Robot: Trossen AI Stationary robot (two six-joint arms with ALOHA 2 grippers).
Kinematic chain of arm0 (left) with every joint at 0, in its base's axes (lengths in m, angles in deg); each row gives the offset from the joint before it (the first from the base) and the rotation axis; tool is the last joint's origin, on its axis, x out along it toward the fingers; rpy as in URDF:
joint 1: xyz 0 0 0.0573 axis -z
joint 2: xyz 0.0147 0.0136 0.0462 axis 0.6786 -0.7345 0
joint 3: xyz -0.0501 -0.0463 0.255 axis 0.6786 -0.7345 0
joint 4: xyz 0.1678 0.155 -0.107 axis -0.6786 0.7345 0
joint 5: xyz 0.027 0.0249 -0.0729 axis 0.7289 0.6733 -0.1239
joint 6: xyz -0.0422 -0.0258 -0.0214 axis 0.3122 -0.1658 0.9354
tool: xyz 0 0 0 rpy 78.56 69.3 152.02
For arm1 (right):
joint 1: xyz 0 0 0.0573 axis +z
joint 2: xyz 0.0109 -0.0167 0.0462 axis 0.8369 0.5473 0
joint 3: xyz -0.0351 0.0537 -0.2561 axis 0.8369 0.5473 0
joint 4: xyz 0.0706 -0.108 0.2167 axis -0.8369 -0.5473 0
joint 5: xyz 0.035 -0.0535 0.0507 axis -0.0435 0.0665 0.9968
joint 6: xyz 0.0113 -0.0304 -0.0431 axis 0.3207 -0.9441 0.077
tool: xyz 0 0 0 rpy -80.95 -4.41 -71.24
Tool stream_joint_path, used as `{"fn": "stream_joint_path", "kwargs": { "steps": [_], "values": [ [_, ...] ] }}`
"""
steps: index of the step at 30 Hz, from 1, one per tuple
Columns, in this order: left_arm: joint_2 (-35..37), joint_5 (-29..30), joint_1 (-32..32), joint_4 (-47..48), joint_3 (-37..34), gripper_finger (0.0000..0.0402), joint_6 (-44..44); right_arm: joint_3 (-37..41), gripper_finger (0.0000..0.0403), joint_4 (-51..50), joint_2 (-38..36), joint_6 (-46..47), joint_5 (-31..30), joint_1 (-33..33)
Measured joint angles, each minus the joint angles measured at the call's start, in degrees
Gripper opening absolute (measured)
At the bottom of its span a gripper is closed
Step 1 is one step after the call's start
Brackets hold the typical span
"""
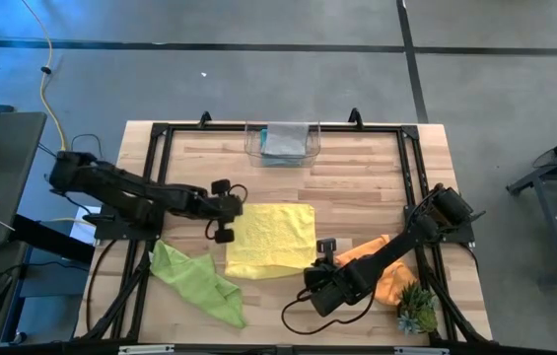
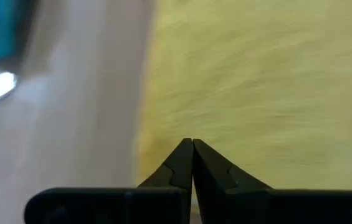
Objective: Fold microfiber towels
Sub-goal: Fold the yellow towel
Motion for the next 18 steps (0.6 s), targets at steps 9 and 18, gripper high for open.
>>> {"fn": "stream_joint_path", "kwargs": {
  "steps": [9, 18],
  "values": [
    [7.6, -13.4, 8.4, -3.8, 0.0, 0.0019, 7.6, 0.0, 0.0000, 0.0, 0.0, -0.6, 1.8, -0.8],
    [-3.5, -18.6, 17.5, -8.8, 0.0, 0.0127, 11.9, 0.0, 0.0000, 0.2, 0.0, -0.3, 1.0, -0.8]
  ]
}}
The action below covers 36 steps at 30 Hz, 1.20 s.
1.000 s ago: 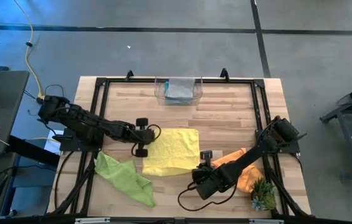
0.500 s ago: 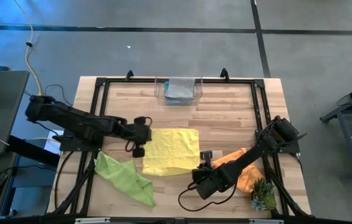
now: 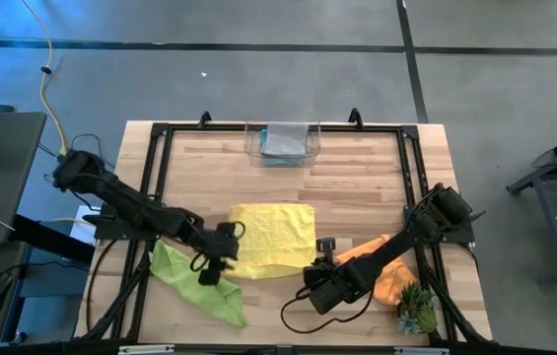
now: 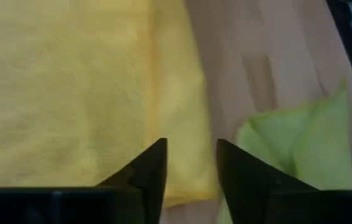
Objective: Fold microfiber towels
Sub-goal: Fold the yellow towel
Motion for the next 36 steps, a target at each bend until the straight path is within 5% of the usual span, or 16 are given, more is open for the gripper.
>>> {"fn": "stream_joint_path", "kwargs": {
  "steps": [5, 11, 30, 36],
  "values": [
    [-4.6, -1.3, 0.7, 3.3, 2.2, 0.0172, 0.4, 0.0, 0.0000, 0.1, 0.0, -0.1, 0.0, 0.0],
    [-5.9, 2.5, 0.2, 13.2, 5.3, 0.0176, 2.5, 0.0, 0.0000, 0.1, 0.0, 0.0, -0.1, 0.0],
    [-9.6, 2.7, 1.6, 11.8, 5.7, 0.0013, -0.3, 0.0, 0.0000, -0.5, 0.0, -0.2, -0.2, 0.3],
    [-5.4, 3.9, 1.6, 12.8, 6.0, 0.0008, 0.0, 0.0, 0.0000, -0.8, 0.0, 0.0, -0.2, 0.3]
  ]
}}
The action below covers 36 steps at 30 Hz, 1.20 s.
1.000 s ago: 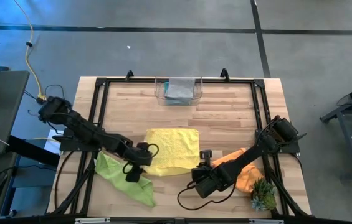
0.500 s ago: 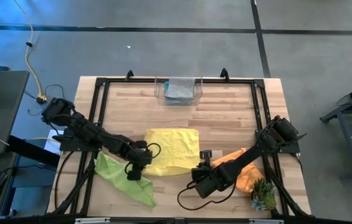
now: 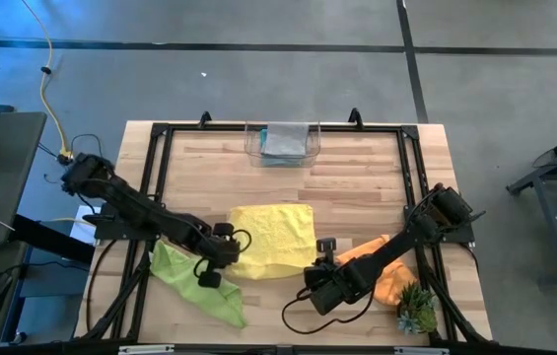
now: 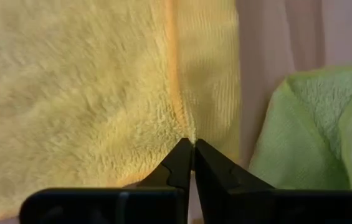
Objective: Fold microfiber towels
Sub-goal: Fold the yellow towel
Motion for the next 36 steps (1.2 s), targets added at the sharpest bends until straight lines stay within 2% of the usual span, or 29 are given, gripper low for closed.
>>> {"fn": "stream_joint_path", "kwargs": {
  "steps": [10, 17, 20, 26, 28, 31, 36],
  "values": [
    [8.2, 7.8, 0.6, 2.4, 0.0, 0.0002, 4.0, 0.0, 0.0000, -1.3, -0.6, 1.6, 0.0, 0.1],
    [13.0, 20.5, 1.8, 8.1, 0.0, 0.0001, 10.7, 0.0, 0.0000, -10.1, -5.0, 11.4, -3.4, -0.8],
    [13.2, 26.5, 1.6, 10.2, -0.2, 0.0001, 13.4, -0.1, 0.0000, -11.5, -5.8, 13.1, -4.3, -2.8],
    [12.6, 33.4, -1.8, 9.8, -5.2, 0.0000, 18.3, 2.9, 0.0000, -6.9, -5.3, 10.1, -3.1, -10.0],
    [12.6, 33.5, -3.7, 8.9, -6.9, 0.0000, 19.1, 4.1, 0.0000, -5.1, -5.3, 8.2, -3.0, -12.7],
    [12.6, 29.6, -5.6, 8.6, -7.3, 0.0001, 17.2, 4.6, 0.0000, -4.1, -5.3, 4.8, -2.0, -15.5],
    [15.0, 25.3, -3.4, 8.5, -5.9, 0.0002, 12.7, 3.5, 0.0000, -2.8, -5.5, 0.8, -0.9, -15.3]
  ]
}}
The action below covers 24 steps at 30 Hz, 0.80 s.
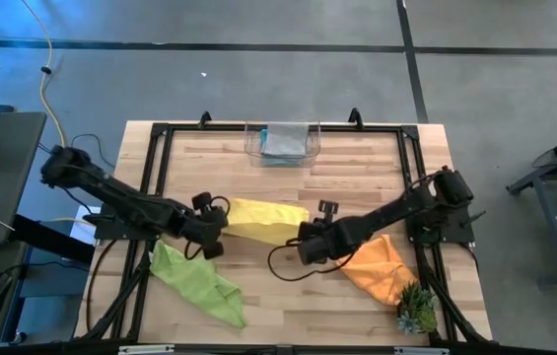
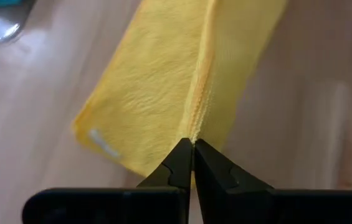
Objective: Fold microfiber towels
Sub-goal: Fold the yellow towel
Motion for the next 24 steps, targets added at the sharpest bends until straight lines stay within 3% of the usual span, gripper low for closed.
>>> {"fn": "stream_joint_path", "kwargs": {
  "steps": [5, 12, 18, 24],
  "values": [
    [2.3, -6.1, 1.9, 0.2, 0.5, 0.0018, 1.4, -0.4, 0.0000, 2.4, -0.1, -2.6, 2.8, 2.4],
    [2.6, -15.8, 5.4, -0.1, 0.5, 0.0095, 1.6, -0.4, 0.0000, 7.0, -0.1, -5.4, 4.2, 6.9],
    [1.8, -16.9, 7.9, -4.6, 0.5, 0.0163, 0.4, -0.4, 0.0000, 10.3, -0.1, -5.7, 4.1, 9.4],
    [-3.6, -15.1, 7.7, -7.2, 0.5, 0.0177, -3.9, -0.4, 0.0000, 12.3, -0.1, -6.9, 4.1, 10.5]
  ]
}}
